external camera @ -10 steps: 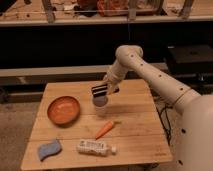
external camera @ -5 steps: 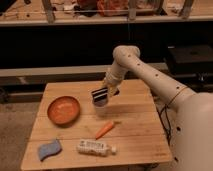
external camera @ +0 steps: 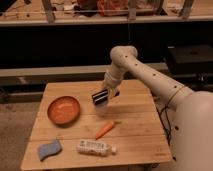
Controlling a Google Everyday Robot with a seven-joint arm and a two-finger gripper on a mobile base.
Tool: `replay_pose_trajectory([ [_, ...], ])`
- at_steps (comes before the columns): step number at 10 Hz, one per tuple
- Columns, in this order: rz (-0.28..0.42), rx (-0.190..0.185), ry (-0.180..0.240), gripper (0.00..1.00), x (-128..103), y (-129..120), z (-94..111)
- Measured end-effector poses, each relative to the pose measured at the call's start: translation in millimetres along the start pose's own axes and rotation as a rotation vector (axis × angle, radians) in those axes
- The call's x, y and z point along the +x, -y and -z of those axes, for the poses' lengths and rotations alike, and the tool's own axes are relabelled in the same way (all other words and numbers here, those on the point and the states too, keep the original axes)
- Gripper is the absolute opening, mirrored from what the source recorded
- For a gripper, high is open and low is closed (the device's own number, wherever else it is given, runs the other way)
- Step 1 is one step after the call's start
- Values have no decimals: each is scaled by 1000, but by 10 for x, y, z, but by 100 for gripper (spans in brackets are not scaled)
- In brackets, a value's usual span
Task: Place the eraser in the ceramic cup
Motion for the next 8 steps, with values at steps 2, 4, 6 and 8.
replay_pose_trajectory([
  [2,20,-10,1,56,-80,17,-23],
  [4,31,-25,7,74,-126,17,-56],
  [6,43,-40,10,80,-178,30,-96],
  [8,47,-47,11,80,-193,35,-114],
])
